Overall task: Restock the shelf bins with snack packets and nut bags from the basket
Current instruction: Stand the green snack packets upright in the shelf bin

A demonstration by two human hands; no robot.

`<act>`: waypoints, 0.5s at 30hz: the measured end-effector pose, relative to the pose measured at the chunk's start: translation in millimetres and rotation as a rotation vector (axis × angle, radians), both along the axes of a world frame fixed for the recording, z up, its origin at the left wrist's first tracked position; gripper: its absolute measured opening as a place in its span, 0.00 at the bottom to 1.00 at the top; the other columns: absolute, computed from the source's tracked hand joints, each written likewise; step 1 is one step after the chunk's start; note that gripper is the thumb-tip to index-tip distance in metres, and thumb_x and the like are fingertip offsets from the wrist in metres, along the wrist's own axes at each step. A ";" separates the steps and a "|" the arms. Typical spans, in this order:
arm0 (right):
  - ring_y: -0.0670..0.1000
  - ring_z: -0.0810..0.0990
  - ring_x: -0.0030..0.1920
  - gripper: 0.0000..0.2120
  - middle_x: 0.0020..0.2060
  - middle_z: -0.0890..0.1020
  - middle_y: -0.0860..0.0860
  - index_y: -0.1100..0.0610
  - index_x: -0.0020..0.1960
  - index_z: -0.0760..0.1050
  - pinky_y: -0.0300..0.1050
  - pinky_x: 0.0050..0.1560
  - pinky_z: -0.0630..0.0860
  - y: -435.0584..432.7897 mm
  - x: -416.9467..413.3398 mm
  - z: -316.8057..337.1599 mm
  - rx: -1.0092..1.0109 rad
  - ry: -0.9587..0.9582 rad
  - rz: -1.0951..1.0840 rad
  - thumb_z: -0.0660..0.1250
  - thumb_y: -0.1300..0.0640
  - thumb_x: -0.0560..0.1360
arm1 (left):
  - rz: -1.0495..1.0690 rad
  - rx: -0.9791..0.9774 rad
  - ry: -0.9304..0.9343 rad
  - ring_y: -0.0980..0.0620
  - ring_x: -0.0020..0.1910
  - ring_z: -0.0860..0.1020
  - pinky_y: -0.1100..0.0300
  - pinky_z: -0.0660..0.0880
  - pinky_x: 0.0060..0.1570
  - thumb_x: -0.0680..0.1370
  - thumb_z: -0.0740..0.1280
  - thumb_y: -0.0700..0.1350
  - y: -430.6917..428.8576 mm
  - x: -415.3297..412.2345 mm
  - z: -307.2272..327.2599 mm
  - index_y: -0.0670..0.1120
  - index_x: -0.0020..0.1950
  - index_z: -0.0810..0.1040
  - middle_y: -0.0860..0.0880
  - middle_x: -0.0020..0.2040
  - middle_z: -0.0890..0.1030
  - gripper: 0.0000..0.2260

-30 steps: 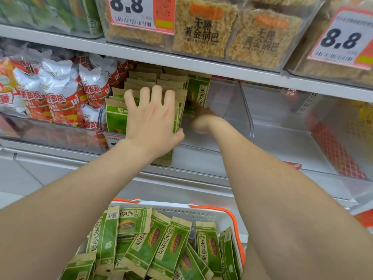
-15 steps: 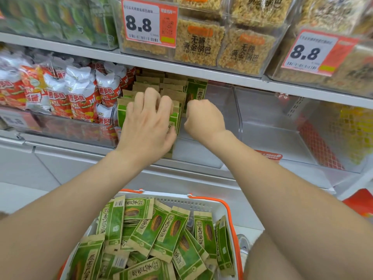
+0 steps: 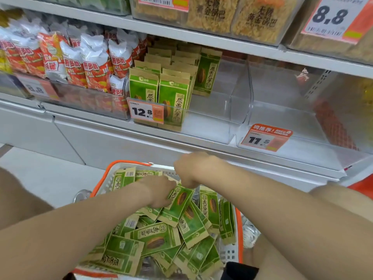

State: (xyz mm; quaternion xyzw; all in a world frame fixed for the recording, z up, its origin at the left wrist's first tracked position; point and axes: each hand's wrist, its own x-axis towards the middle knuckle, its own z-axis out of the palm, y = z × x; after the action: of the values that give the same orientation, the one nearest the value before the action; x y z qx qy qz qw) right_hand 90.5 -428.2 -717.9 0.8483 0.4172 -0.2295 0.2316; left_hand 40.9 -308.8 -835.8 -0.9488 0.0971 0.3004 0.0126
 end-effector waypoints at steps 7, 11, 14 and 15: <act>0.50 0.73 0.36 0.09 0.40 0.74 0.50 0.56 0.42 0.70 0.47 0.36 0.77 7.4 8.5 1.7 0.007 0.024 0.013 0.63 0.61 0.81 | -0.317 0.076 0.169 0.30 0.76 0.65 0.38 0.73 0.68 0.85 0.58 0.64 -39.5 -18.0 -45.5 0.71 0.80 0.34 0.36 0.84 0.41 0.35; 0.51 0.74 0.37 0.02 0.40 0.70 0.50 0.56 0.50 0.70 0.45 0.33 0.72 5.8 12.2 10.6 0.092 -0.001 -0.015 0.63 0.61 0.80 | -0.429 0.152 0.046 0.36 0.55 0.80 0.45 0.81 0.50 0.79 0.62 0.70 -40.9 -9.2 -40.2 0.58 0.83 0.47 0.35 0.74 0.65 0.39; 0.51 0.73 0.36 0.09 0.40 0.70 0.51 0.56 0.42 0.67 0.46 0.34 0.72 3.5 14.0 14.6 0.093 0.017 -0.032 0.61 0.62 0.80 | -0.392 0.168 -0.029 0.42 0.45 0.81 0.50 0.80 0.40 0.75 0.65 0.74 -34.6 -7.4 -36.8 0.56 0.81 0.45 0.41 0.56 0.76 0.45; 0.51 0.73 0.36 0.10 0.40 0.71 0.51 0.56 0.41 0.66 0.45 0.34 0.71 2.9 14.3 15.6 0.084 0.025 -0.036 0.60 0.62 0.81 | -0.345 0.156 -0.045 0.43 0.43 0.81 0.50 0.80 0.39 0.77 0.67 0.69 -33.5 -9.2 -35.8 0.56 0.81 0.44 0.42 0.54 0.77 0.44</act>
State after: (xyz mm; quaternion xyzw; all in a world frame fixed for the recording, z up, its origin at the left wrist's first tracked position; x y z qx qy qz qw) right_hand 104.8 -425.3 -702.3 0.8619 0.4138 -0.2263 0.1863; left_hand 31.7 -342.3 -871.6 -0.9207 0.2343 0.2792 0.1393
